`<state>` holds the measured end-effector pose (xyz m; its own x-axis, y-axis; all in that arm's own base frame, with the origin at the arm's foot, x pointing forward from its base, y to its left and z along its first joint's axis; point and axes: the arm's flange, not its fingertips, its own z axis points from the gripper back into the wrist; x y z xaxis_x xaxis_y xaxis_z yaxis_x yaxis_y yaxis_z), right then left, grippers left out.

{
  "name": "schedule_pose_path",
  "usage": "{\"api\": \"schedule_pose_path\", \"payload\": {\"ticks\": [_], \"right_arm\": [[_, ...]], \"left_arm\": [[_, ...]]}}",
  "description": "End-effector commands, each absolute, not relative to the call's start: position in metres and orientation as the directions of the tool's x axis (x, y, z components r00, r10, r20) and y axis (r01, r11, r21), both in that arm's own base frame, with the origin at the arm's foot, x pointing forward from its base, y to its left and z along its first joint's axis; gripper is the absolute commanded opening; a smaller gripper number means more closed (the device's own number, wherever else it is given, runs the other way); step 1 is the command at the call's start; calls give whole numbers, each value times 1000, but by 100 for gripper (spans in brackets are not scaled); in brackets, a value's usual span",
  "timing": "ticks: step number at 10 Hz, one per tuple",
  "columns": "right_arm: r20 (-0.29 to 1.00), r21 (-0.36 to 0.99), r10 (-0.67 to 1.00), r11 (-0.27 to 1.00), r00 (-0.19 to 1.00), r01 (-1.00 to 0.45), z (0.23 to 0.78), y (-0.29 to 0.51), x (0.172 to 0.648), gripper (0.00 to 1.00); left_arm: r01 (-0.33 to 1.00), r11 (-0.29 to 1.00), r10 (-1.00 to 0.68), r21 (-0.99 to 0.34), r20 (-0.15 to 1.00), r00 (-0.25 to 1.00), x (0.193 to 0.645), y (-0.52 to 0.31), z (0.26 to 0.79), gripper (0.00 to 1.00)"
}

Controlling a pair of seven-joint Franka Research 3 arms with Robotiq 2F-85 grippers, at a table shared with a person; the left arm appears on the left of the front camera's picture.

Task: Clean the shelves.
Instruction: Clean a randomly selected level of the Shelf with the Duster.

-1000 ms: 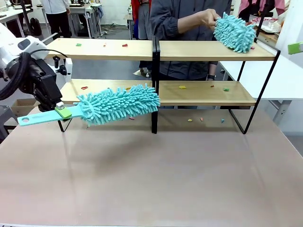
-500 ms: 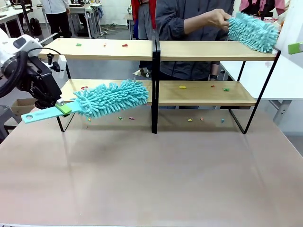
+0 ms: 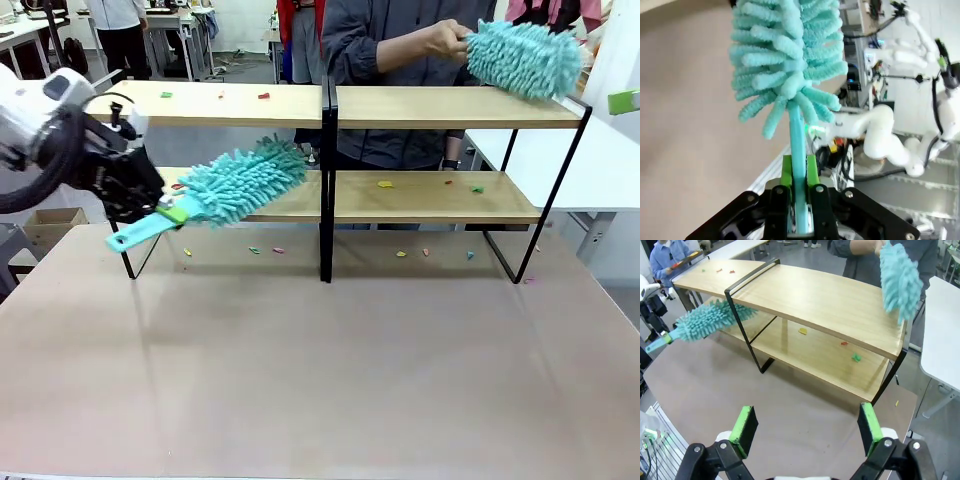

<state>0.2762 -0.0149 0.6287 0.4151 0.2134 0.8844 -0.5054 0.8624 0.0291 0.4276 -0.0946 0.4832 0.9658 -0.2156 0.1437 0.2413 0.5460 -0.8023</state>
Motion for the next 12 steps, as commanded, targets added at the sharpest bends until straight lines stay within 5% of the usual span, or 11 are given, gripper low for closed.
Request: {"api": "schedule_pose_path", "payload": {"ticks": [1, 7, 12], "right_arm": [[885, 28, 213, 862, 413, -505, 628, -15, 277, 100], [885, 28, 213, 862, 413, -505, 628, -15, 277, 100], [885, 28, 213, 862, 413, -505, 628, -15, 277, 100]], "left_arm": [[200, 615, -120, -762, 160, 980, 425, -129, 477, 13], [158, 858, -45, -489, 235, 971, 399, -133, 493, 13], [-257, 956, 283, -142, 207, 937, 372, -86, 501, 13]]}}
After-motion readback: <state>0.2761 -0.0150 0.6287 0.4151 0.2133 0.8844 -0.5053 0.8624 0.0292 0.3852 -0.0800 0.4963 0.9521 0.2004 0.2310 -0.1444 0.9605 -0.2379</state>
